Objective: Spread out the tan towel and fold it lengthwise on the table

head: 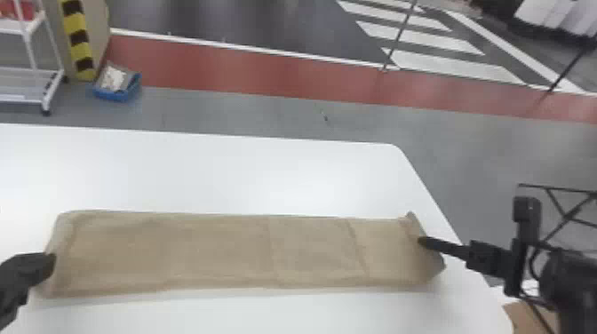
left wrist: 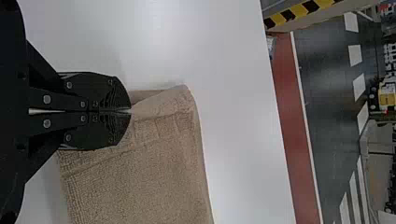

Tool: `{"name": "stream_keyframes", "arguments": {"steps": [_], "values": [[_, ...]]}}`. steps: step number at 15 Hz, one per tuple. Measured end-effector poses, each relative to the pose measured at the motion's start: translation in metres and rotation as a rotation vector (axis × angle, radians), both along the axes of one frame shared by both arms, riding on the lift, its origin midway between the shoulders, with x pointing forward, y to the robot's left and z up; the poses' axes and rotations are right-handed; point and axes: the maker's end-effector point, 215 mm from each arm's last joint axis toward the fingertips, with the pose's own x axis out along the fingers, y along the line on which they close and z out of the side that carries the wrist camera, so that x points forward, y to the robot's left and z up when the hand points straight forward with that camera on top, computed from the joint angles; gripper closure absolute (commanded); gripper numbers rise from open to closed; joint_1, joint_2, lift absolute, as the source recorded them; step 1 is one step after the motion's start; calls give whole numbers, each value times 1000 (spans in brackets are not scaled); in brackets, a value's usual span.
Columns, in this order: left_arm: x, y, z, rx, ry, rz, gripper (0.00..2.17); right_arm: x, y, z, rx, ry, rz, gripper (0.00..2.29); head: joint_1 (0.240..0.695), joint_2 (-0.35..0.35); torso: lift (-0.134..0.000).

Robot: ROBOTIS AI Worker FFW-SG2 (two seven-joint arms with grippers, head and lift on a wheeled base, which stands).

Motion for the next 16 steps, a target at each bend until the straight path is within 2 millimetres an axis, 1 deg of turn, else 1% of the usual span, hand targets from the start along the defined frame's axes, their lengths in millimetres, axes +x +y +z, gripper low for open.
{"name": "stream_keyframes", "arguments": {"steps": [3,5,7,9,10,13,16], "values": [[2,1,2,3,-4,2,1355,5,1,17,-2,-39,6,1652,695,-328,-124],[6,2,4,4,-11,4,1355,1,-3,32,15,-72,-9,1656,695,-327,-124],[10,2,7,4,-16,5,1355,-8,-10,47,41,-105,-24,1656,695,-338,-124],[11,4,5,2,-13,6,1355,-23,-9,51,63,-120,-4,1652,695,-341,-124],[11,4,4,1,-10,5,1355,-31,-9,47,59,-119,12,1656,695,-343,-124],[11,5,2,0,-7,8,1355,-52,-4,15,42,-98,88,1656,695,-349,-124],[11,5,0,-1,-2,10,1355,-64,4,-11,-8,-52,174,1656,695,-342,-124]]}}
